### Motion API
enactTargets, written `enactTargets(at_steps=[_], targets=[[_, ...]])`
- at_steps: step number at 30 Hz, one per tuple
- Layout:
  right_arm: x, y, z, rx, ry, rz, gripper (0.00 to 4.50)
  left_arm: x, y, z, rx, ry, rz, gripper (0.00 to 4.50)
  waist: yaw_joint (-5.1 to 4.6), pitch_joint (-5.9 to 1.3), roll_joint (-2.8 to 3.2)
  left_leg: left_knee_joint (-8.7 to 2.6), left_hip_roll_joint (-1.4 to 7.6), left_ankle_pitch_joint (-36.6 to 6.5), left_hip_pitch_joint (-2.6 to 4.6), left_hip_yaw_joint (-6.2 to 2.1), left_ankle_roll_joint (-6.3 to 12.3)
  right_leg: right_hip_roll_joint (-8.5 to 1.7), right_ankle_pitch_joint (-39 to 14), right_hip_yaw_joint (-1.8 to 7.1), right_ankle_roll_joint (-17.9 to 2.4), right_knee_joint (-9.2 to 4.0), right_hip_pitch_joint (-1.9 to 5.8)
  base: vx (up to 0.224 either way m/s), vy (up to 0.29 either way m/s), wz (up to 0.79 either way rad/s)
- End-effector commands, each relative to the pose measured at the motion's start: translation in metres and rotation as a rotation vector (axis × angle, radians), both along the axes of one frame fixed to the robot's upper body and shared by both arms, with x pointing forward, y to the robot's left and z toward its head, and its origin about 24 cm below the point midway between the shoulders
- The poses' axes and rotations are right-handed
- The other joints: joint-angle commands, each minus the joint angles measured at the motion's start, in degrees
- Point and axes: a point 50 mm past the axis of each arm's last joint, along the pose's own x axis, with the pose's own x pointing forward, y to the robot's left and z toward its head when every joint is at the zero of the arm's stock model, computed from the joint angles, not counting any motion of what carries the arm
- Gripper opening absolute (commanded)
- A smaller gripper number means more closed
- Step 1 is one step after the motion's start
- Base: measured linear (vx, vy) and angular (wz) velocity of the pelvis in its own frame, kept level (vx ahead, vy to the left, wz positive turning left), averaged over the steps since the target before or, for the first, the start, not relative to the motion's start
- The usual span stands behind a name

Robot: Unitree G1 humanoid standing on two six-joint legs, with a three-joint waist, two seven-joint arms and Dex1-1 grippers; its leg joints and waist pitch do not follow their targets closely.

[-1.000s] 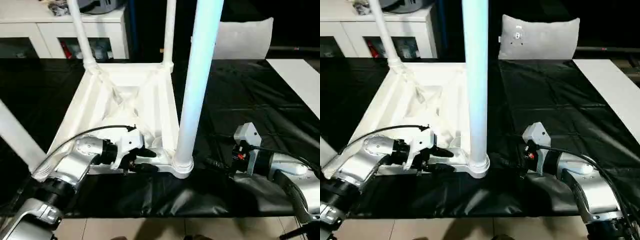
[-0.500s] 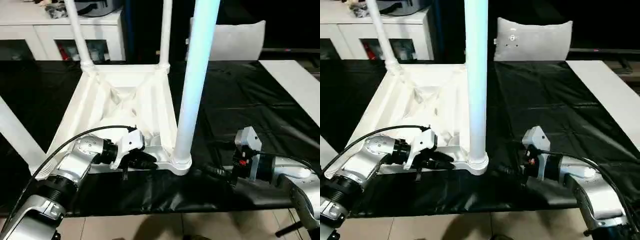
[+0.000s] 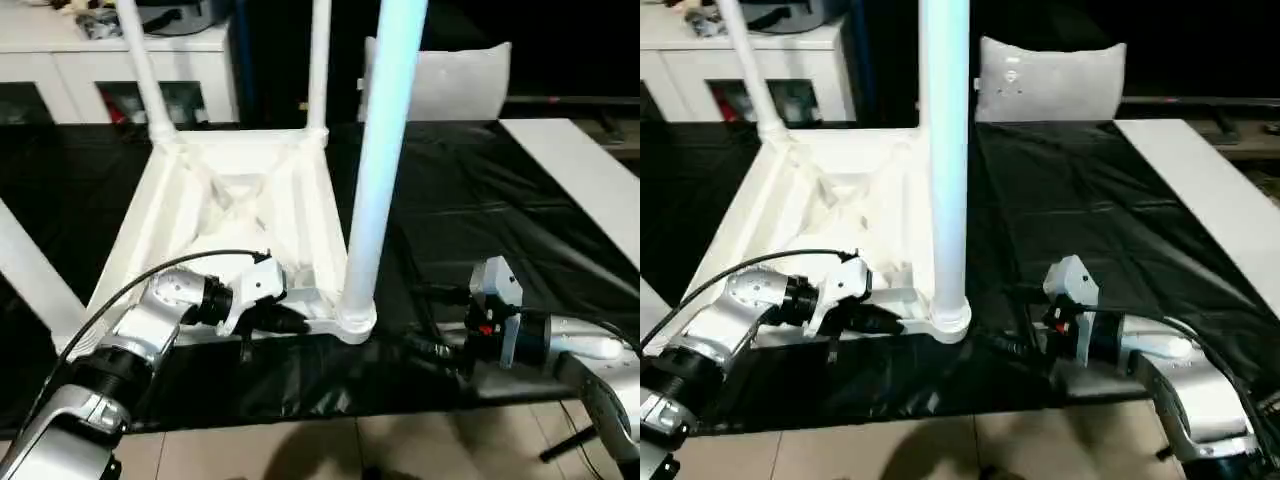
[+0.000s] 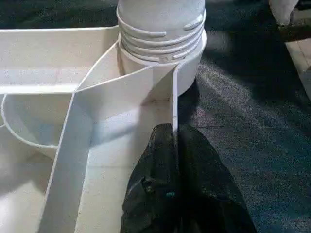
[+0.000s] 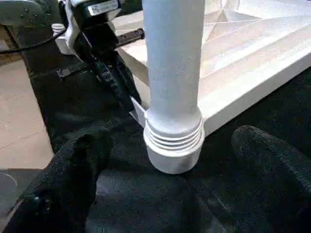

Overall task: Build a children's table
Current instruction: Rotate leg to tighten

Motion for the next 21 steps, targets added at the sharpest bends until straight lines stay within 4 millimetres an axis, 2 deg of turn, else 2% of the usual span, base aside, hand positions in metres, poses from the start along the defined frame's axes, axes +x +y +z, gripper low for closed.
enactTargets(at_steps=[1,2,3,4,5,6,7,8,9,11,15,18,21], targets=[[0.004,0.0018,0.0066,-0.01,-0.026,0.006,4.5,0.0013,0.0043,-0.0035,0.039,0.001,0.028,0.03,2.48,-2.96,-3.79,-2.87,-1.47,-32.0,2.97,0.13,0.22,-2.16,-40.9,5.81,3.3,-6.98,-2.48,-0.001,-0.079,0.13],[0.0041,0.0018,0.0066,-0.01,-0.026,0.006,4.5,0.0015,0.0042,-0.0035,0.039,0.0,0.03,0.03,2.42,-2.67,-3.99,2.32,-3.67,-21.1,2.99,1.21,0.66,-4.36,-56.0,5.21,5.5,-10.88,-3.91,0.091,-0.11,-0.01],[0.0042,0.0017,0.0066,-0.01,-0.026,0.004,4.5,0.0023,0.0041,-0.0038,0.04,-0.003,0.041,0.03,3.89,-3.73,-3.92,0.88,-2.56,-6.8,-0.76,-0.28,2.12,-6.3,-56.5,7.83,5.1,-9.7,-0.56,0.099,-0.086,-0.27],[0.0044,0.0016,0.0066,-0.01,-0.025,0.002,4.5,0.0032,0.0039,-0.0043,0.044,-0.005,0.051,0.03,4.85,-4.75,-3.21,-1.84,-1.97,-2.4,-2.58,-0.64,1.81,-4.88,-46.1,7.26,4.0,-7.39,1.42,0.099,-0.086,-0.27],[0.0045,0.0017,0.0066,-0.01,-0.025,0.001,4.5,0.0034,0.004,-0.0045,0.048,-0.003,0.052,0.03,5.18,-4.4,-2.78,-3.18,-1.43,-0.9,-2.71,-0.43,1.27,-3.51,-37.9,6.62,2.5,-7.13,1.05,0.086,-0.055,-0.16],[0.0044,0.002,0.0067,-0.01,-0.024,0.002,4.5,0.0036,0.0043,-0.0047,0.053,0.0,0.053,0.03,4.81,-4.41,-2.23,-3.89,-1.41,-4.4,-2.35,0.12,0.86,-1.18,-21.0,6.18,-1.8,-5.71,0.57,0.0,0.0,0.0],[0.0044,0.0021,0.0067,-0.009,-0.024,0.003,4.5,0.0036,0.0044,-0.0047,0.056,0.001,0.053,0.03,4.74,-4.59,-1.81,-4.0,-1.38,-5.7,-2.35,0.09,0.44,-1.06,-18.6,6.11,-3.3,-5.32,0.81,0.0,0.0,0.0],[0.0043,0.0025,0.0069,-0.008,-0.023,0.005,4.5,0.0037,0.005,-0.0049,0.061,0.004,0.054,0.03,4.55,-4.9,-1.51,-3.99,-1.31,-6.7,-2.32,0.07,0.18,-0.8,-14.0,6.03,-5.3,-4.95,0.96,0.0,0.0,0.0],[0.0048,0.0026,0.0074,-0.006,-0.027,0.002,4.5,0.0037,0.006,-0.0047,0.063,0.006,0.052,0.03,4.2,-4.77,-1.24,-4.21,-1.22,-8.2,-2.23,0.05,0.42,-0.76,-11.9,5.89,-6.9,-4.94,1.04,0.0,0.0,0.0],[0.0048,0.0025,0.0076,-0.005,-0.028,-0.001,4.5,0.0039,0.0066,-0.0043,0.064,0.006,0.051,0.03,3.94,-4.76,-1.3,-4.38,-1.17,-9.6,-2.11,0.09,0.8,-0.81,-12.0,5.77,-7.6,-5.21,1.23,0.0,0.0,0.0],[0.0048,0.0026,0.0078,-0.004,-0.031,-0.003,4.5,0.0045,0.006,-0.0014,0.041,-0.01,0.034,0.03,3.37,-4.38,-1.09,-5.01,-0.92,-14.5,-1.69,0.15,1.1,-1.07,-18.4,5.73,-7.4,-6.41,1.09,0.0,0.0,0.0],[0.005,0.0046,0.0078,0.001,-0.034,0.002,4.5,0.0047,0.0054,0.0002,0.034,-0.019,0.021,0.03,3.19,-4.3,-1.26,-5.1,-0.92,-15.7,-1.53,0.18,1.05,-1.29,-21.4,5.81,-6.6,-6.86,0.97,0.0,0.0,0.0],[0.0057,0.0064,0.0081,0.005,-0.037,0.003,4.5,0.0058,0.0046,0.0019,0.034,-0.041,0.016,0.03,3.13,-4.36,-1.37,-5.12,-0.89,-14.8,-1.6,0.21,1.25,-1.33,-21.1,5.88,-6.4,-6.94,0.93,0.0,0.0,0.0]])
